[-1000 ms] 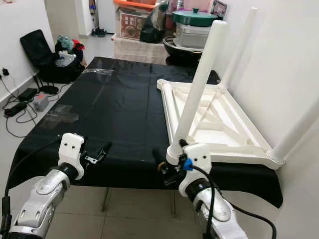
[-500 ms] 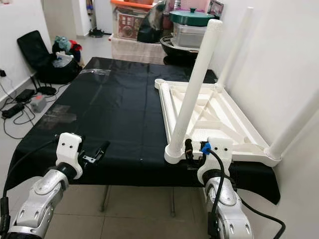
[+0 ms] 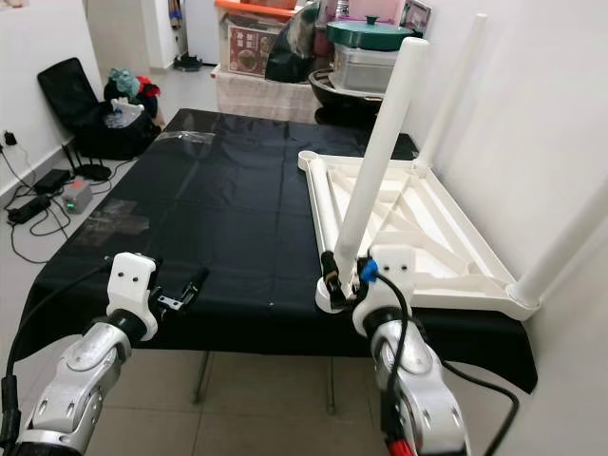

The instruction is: Building children table

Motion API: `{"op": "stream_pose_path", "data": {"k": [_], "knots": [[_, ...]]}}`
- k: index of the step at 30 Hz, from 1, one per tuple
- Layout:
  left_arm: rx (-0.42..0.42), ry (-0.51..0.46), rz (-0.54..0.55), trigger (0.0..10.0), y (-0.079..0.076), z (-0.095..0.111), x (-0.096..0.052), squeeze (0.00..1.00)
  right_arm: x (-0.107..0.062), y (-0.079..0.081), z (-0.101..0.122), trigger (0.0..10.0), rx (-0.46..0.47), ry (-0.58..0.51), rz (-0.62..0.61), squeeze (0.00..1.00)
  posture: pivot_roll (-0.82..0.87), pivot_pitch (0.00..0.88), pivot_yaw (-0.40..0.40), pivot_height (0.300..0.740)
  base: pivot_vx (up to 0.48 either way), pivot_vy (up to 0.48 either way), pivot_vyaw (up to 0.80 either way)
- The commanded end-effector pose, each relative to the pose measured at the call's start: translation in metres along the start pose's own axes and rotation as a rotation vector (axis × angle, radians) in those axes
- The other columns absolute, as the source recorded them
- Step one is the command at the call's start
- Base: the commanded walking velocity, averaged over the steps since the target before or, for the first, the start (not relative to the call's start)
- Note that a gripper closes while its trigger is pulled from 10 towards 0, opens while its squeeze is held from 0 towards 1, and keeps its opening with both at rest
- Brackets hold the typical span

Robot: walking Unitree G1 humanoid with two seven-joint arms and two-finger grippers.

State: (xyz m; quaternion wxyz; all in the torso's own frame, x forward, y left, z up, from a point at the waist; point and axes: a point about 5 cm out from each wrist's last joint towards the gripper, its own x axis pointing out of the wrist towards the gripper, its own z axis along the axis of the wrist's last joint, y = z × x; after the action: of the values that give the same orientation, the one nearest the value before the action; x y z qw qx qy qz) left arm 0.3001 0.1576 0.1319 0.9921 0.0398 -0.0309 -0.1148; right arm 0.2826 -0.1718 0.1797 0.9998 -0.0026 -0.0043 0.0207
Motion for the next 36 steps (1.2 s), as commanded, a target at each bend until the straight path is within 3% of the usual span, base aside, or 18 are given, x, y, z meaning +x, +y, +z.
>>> {"op": "stream_pose_path", "data": {"k": [1, 4, 12, 15, 21, 22, 23, 31, 36], "knots": [[0.000, 0.004, 0.002, 10.0, 0.000, -0.002, 0.001, 0.00, 0.002, -0.005, -0.001, 10.0, 0.001, -0.001, -0.025, 0.00, 0.05, 0.000, -0.101, 0.740, 0.000, 0.000, 0.00], [-0.002, 0.001, -0.003, 10.0, -0.003, -0.001, 0.002, 0.00, 0.016, -0.005, 0.000, 10.0, -0.025, -0.002, -0.013, 0.00, 0.06, 0.000, -0.114, 0.740, 0.000, 0.000, 0.00], [-0.003, -0.002, -0.005, 10.0, -0.005, -0.001, 0.002, 0.00, 0.024, -0.006, 0.002, 10.0, -0.028, -0.008, -0.023, 0.00, 0.07, 0.000, -0.118, 0.740, 0.000, 0.000, 0.00], [-0.005, -0.003, -0.010, 10.0, -0.006, -0.001, 0.003, 0.00, 0.041, 0.000, 0.013, 10.0, -0.013, -0.048, -0.033, 0.00, 0.06, 0.000, -0.117, 0.740, 0.000, 0.000, 0.00], [-0.003, -0.002, -0.014, 10.0, -0.007, -0.001, 0.003, 0.00, 0.054, 0.003, 0.017, 10.0, 0.008, -0.051, -0.080, 0.00, 0.08, 0.000, -0.127, 0.740, 0.000, 0.000, 0.00], [-0.002, -0.002, -0.009, 10.0, -0.006, -0.001, 0.002, 0.00, 0.057, 0.003, 0.015, 3.3, 0.018, -0.038, -0.109, 0.00, 0.08, 0.000, -0.132, 0.740, 0.000, 0.000, 0.00], [0.000, -0.002, -0.005, 10.0, -0.005, -0.001, 0.002, 0.00, 0.058, 0.003, 0.012, 0.0, 0.028, -0.032, -0.133, 0.00, 0.09, 0.000, -0.135, 0.740, 0.000, 0.000, 0.00], [0.005, 0.002, 0.005, 10.0, -0.003, -0.001, 0.000, 0.00, 0.056, 0.006, 0.002, 0.0, 0.020, 0.003, -0.152, 0.00, 0.08, 0.000, -0.126, 0.740, 0.000, 0.000, 0.00], [0.006, 0.010, -0.012, 10.0, -0.006, -0.003, 0.001, 0.00, 0.048, 0.014, -0.002, 0.0, 0.022, -0.022, -0.059, 0.00, 0.06, 0.000, -0.109, 0.740, 0.000, 0.000, 0.00]]}}
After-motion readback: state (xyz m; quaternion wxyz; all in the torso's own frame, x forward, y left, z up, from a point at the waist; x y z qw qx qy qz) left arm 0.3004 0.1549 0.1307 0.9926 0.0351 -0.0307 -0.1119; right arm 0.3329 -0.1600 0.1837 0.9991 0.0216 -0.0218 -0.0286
